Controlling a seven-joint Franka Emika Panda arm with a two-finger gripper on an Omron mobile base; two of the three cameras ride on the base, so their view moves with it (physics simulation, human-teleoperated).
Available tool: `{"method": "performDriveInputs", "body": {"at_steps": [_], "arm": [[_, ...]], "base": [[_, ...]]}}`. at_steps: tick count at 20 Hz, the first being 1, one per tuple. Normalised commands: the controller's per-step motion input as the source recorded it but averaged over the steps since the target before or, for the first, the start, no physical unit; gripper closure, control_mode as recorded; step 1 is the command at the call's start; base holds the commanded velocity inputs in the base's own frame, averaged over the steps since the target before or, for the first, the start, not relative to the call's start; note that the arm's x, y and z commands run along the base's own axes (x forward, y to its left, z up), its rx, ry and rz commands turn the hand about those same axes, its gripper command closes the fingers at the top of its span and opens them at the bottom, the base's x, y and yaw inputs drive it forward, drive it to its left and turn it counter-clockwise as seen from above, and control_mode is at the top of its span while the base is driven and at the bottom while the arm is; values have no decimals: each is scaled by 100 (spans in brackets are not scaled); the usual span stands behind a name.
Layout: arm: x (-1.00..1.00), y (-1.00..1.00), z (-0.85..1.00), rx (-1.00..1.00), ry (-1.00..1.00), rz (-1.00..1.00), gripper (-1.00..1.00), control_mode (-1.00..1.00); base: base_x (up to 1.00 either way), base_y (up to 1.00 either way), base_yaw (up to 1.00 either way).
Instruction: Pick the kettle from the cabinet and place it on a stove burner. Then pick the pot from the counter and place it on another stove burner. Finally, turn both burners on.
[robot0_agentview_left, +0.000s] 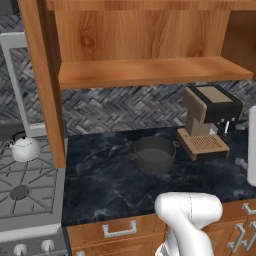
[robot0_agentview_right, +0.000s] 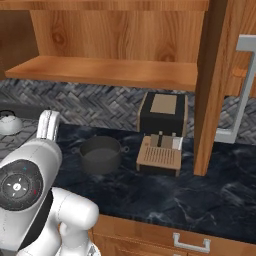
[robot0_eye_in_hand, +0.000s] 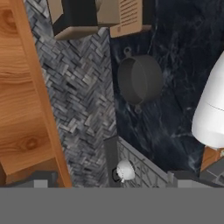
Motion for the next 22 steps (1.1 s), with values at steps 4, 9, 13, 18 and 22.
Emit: {"method": "performDriveInputs", "body": {"at_steps": [4,9,13,18,22], "arm": [[26,7,-14,-3,6,0,-100,-100],[25,2,-18,-2,7,0,-100,-100],[20,2,-21,-2,6,0,-100,-100],[5,5,-23,-5,2,0,-100,-100],[20,3,-25,-3,2,0,-100,-100]], "base": [[0,0,0],[0,0,0],[0,0,0],[0,0,0],[0,0,0]]}}
